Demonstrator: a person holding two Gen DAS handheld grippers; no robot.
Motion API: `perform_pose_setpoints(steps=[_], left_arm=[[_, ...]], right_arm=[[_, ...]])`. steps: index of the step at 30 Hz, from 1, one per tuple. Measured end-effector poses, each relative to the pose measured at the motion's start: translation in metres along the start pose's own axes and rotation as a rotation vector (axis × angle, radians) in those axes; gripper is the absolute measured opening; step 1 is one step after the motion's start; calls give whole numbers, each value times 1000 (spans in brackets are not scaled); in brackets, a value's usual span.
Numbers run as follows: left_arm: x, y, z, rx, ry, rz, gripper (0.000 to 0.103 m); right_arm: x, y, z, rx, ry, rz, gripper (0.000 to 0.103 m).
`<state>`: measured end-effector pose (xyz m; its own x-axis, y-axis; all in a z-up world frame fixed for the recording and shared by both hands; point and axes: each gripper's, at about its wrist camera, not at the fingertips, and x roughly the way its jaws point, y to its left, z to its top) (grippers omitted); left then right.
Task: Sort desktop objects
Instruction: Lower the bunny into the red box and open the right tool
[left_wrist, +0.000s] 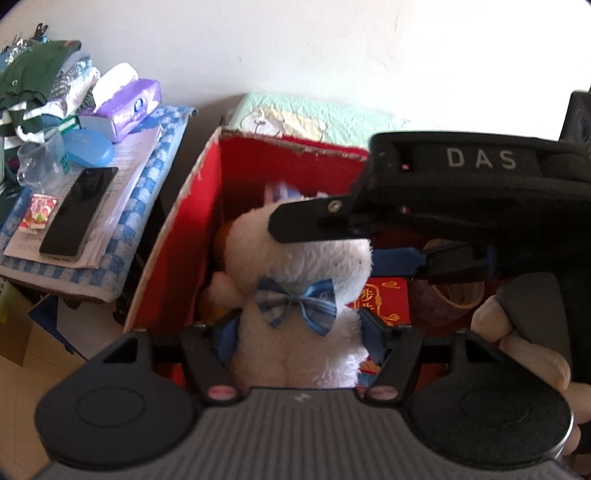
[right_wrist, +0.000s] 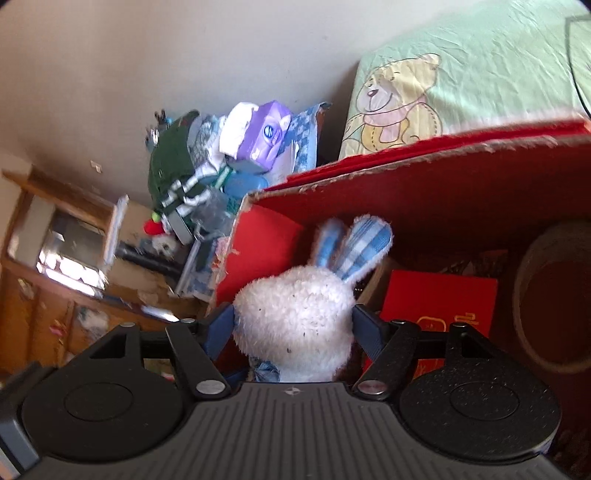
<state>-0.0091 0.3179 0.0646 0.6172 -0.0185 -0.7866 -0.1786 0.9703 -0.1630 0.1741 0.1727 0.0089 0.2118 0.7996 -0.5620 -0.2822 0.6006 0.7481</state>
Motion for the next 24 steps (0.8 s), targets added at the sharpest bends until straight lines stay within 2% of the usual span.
perform_pose_setpoints(steps=[2, 3, 4, 6, 8, 10, 12, 16, 18, 22, 24], left_arm=[[-10, 1, 0, -4, -35, -16, 80], [-16, 0, -1, -4, -62, -3, 91], [-23, 1, -1, 4, -106, 25, 94], [-35, -4, -1, 45, -168, 51, 94], [-41, -7, -2, 66, -184, 42, 94], [-40, -8, -4, 75, -171, 23, 90], [-39, -8, -5, 83, -150, 4, 80], [-38, -9, -6, 100, -134, -66, 75], [-35, -12, -4, 108, -114, -119, 72], [-26, -27, -6, 148, -58, -275, 72], [-13, -36, -7, 171, -6, -323, 72]], right_arm=[[-4, -7, -1, 35, -21, 8, 73], [-4, -9, -1, 47, -26, 3, 72], [-4, -11, -2, 57, -28, 4, 72], [-4, -11, -3, 64, -22, 56, 69], [-6, -9, -5, 48, -36, 58, 66], [-12, -5, -6, 36, -80, 40, 65], [-22, -5, -7, 38, -132, 36, 61], [-47, -3, -9, -8, -232, -38, 59], [-59, -3, -13, -50, -282, -103, 58], [-69, -5, -22, -116, -353, -223, 57], [-67, -14, -22, -92, -351, -227, 51]])
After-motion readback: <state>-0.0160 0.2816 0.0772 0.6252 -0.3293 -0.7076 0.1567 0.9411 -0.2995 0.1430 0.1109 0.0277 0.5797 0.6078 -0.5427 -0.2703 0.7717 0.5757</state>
